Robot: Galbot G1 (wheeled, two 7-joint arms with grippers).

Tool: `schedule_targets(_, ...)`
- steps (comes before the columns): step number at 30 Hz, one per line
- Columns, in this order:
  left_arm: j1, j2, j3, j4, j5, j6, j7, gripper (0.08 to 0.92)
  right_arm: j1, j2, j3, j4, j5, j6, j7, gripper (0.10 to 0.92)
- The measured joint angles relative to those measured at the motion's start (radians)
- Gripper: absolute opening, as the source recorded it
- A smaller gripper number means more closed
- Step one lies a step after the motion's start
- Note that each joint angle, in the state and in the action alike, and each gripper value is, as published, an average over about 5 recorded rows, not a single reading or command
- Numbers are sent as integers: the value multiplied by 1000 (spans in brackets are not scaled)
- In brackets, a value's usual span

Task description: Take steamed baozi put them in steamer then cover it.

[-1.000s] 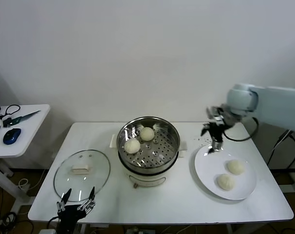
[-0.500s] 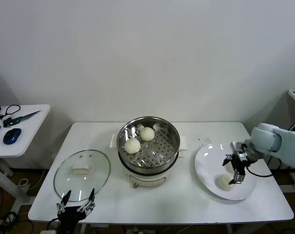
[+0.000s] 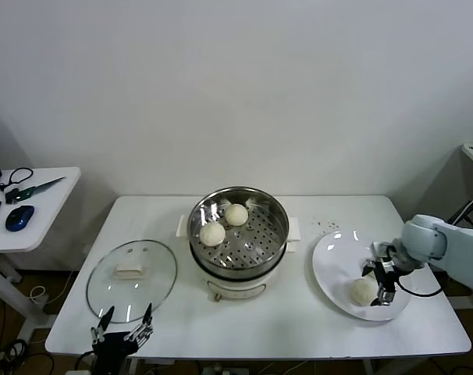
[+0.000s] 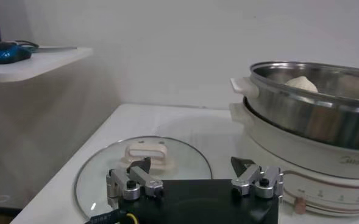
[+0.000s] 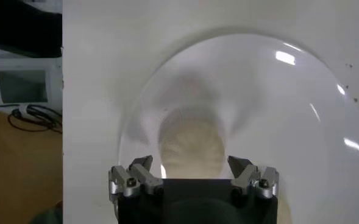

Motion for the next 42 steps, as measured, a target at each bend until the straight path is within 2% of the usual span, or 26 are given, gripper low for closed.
schedule_targets(8, -1, -2, 2, 0, 0, 1, 0, 823, -28, 22, 24, -20, -16, -3, 2, 818)
schedule_targets(19, 0, -4, 3, 0, 0, 1, -1, 823, -17, 27, 19, -16, -18, 3, -14, 696)
schedule_targets(27, 4, -7, 6, 0, 2, -2, -2, 823, 117, 42, -78, 10, 12, 34, -45, 679)
schedule_targets(32, 3, -7, 5, 0, 7, -3, -2, 823, 333, 91, -215, 23, 64, 108, -81, 679)
schedule_targets(42, -3, -2, -6, -1, 13, -1, -1, 823, 730, 280, -335, 83, 121, 361, -150, 687)
